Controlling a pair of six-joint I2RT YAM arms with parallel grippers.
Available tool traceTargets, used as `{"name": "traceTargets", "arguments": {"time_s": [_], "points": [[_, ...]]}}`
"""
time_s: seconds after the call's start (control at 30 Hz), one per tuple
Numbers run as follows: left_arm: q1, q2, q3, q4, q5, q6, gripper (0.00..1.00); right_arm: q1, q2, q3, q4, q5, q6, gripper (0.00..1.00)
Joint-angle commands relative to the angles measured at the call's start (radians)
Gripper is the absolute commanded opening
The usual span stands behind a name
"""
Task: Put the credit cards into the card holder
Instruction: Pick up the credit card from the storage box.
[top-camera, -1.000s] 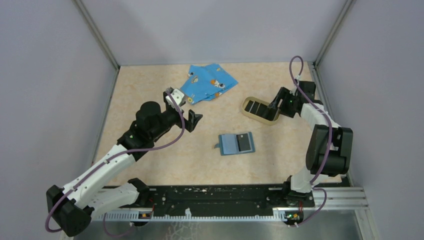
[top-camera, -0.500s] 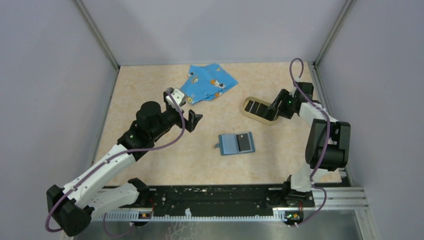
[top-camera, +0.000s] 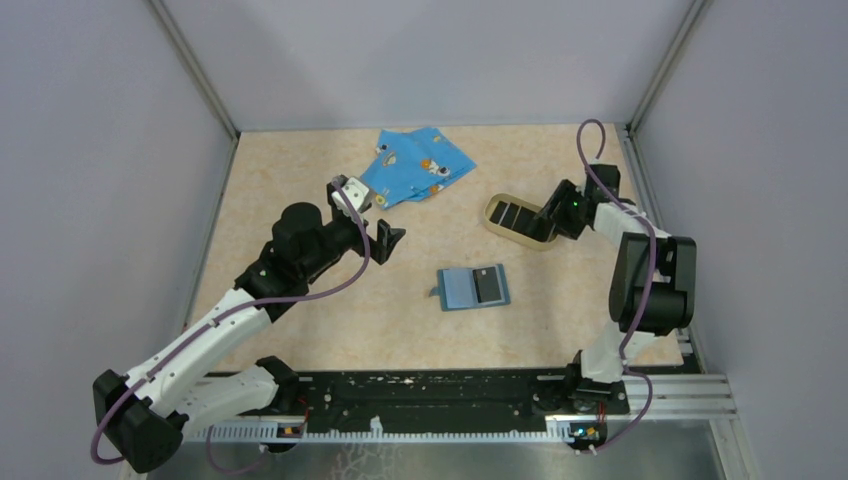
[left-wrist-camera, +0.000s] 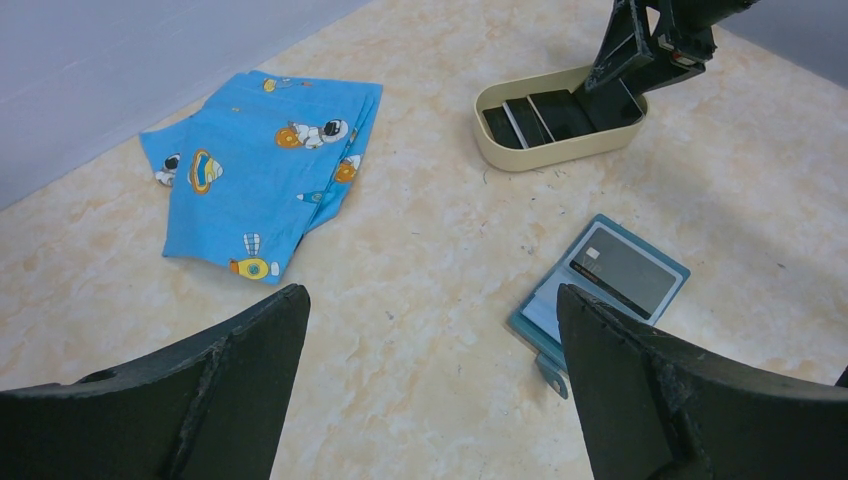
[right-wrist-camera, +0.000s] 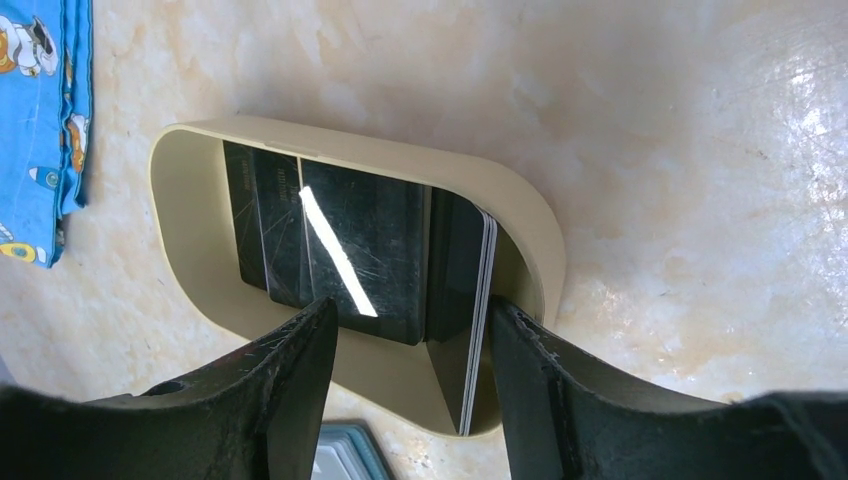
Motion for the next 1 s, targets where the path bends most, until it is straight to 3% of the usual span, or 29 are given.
{"name": "traceTargets", "arguments": {"time_s": [0.0,0.97], "points": [[0.003,-0.013,-0.002,0.005,0.000,0.004,0.99,0.009,0.010,0.044,-0.008,0.041,0.009,0.57],[0.004,-0.009,-0.003,0.005,-0.010,0.003,0.99,0.046,0.079,0.059,-0.023,0.069,0.023,0.53]]}}
